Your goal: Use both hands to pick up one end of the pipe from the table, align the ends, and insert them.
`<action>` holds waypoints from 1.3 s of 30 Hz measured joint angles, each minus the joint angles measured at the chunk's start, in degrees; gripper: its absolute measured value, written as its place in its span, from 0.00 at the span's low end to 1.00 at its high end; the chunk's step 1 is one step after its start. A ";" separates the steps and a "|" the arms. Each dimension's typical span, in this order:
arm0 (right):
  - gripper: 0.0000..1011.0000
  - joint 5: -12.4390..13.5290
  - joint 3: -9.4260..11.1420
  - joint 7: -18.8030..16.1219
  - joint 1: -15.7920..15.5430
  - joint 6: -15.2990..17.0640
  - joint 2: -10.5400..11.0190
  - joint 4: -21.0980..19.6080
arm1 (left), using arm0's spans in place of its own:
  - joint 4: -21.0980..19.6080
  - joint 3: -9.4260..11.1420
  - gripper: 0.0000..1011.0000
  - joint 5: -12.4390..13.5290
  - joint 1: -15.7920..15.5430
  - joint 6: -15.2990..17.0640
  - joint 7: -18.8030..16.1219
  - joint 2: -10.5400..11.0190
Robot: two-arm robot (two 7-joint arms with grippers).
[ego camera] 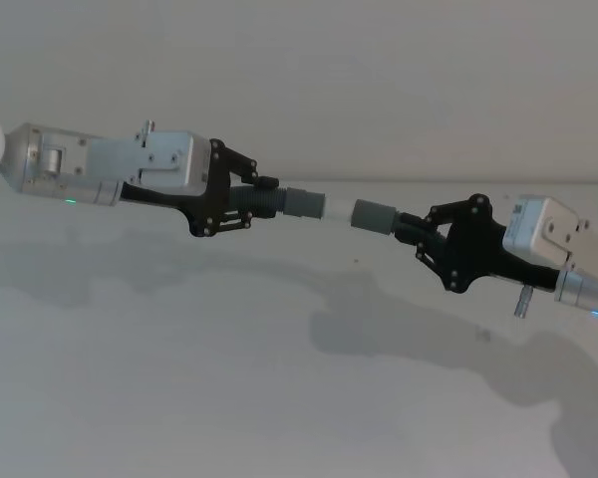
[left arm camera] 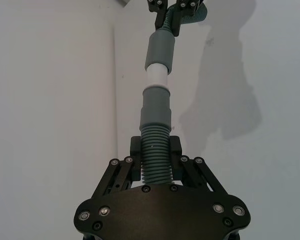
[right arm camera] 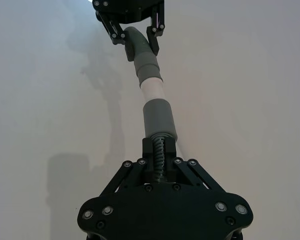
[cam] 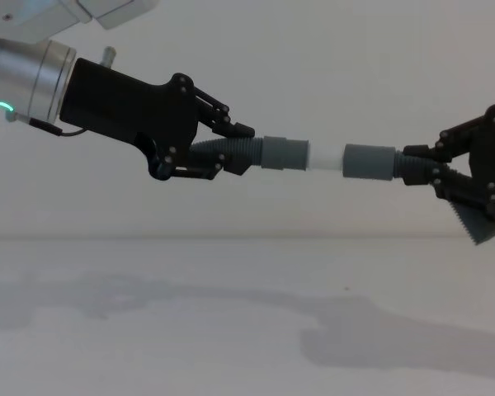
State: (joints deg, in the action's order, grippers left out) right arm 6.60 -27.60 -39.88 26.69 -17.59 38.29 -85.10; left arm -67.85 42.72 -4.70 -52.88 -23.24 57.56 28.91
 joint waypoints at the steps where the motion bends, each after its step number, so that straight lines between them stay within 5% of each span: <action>1: 0.11 0.02 0.01 -0.01 -0.02 -0.01 0.04 -0.05 | 0.00 0.00 0.31 0.00 0.00 0.00 0.00 0.00; 39: 0.11 -0.05 -0.37 -0.07 0.26 -0.10 -0.43 0.14 | 0.00 0.00 0.31 0.01 0.00 0.00 0.00 0.00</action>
State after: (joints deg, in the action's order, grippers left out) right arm 6.55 -27.97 -39.95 26.95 -17.69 37.86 -84.96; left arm -67.85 42.72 -4.69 -52.88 -23.24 57.56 28.92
